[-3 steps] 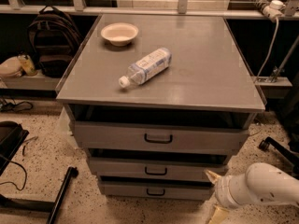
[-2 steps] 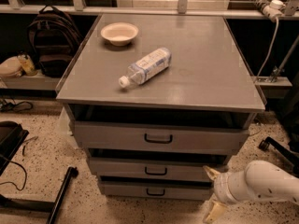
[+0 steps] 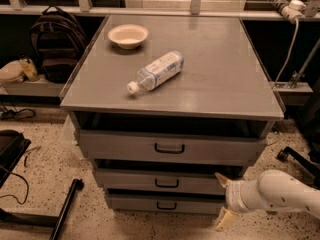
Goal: Open middle drawer
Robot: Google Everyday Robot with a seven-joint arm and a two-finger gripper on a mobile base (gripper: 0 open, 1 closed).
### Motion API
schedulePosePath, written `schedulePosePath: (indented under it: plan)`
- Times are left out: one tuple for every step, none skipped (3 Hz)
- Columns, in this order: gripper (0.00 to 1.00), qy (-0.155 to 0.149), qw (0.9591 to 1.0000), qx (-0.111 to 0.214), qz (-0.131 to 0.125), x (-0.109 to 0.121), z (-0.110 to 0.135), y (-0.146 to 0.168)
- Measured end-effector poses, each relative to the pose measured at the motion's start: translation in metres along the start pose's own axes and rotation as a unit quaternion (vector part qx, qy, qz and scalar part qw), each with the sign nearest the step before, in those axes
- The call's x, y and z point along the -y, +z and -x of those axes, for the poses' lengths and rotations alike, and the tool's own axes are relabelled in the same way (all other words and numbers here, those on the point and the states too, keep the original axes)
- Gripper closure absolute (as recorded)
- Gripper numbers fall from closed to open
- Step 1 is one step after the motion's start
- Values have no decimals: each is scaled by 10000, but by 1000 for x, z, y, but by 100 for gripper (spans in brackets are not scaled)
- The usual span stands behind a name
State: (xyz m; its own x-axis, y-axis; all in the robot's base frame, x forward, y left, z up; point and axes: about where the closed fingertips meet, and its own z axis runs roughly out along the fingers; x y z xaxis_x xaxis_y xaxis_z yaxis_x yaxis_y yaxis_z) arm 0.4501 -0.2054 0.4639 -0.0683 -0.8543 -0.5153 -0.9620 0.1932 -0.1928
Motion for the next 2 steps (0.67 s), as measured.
schedulePosePath:
  plan:
    - [0, 6, 9999, 106, -102, 9, -3, 11]
    - [0, -1, 9997, 190, -165, 17, -4, 21]
